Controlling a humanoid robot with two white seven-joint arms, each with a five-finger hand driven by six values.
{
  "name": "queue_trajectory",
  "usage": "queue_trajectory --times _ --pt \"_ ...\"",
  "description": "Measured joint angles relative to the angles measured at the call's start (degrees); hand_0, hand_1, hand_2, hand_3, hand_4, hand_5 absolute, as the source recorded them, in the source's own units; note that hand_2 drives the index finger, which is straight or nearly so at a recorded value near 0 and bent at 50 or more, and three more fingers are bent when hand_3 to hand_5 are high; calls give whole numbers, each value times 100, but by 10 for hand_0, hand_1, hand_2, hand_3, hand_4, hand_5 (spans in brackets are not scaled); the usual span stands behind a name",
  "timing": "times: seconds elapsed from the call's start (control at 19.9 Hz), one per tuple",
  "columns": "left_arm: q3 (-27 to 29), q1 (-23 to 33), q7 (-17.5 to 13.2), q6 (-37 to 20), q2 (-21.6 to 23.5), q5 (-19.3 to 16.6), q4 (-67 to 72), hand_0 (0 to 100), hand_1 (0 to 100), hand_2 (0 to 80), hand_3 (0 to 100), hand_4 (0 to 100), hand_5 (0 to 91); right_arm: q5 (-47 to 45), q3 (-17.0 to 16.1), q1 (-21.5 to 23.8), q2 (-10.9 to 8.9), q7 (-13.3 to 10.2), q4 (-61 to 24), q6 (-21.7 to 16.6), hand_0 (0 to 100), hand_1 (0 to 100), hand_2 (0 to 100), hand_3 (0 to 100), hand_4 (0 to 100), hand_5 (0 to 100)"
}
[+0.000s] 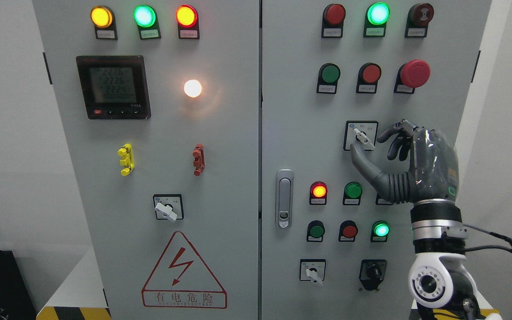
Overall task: Rotate and turn off gray switch
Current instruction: 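Pinch the black switch knob between right thumb and fingers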
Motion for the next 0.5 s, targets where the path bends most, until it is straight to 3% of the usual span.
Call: queue_trajectory --times 0.5 --pt "0 0 0 0 0 0 0 120 389 0 0 0 0 32 45 -34 1 0 73 1 99 412 591 886 934 1000"
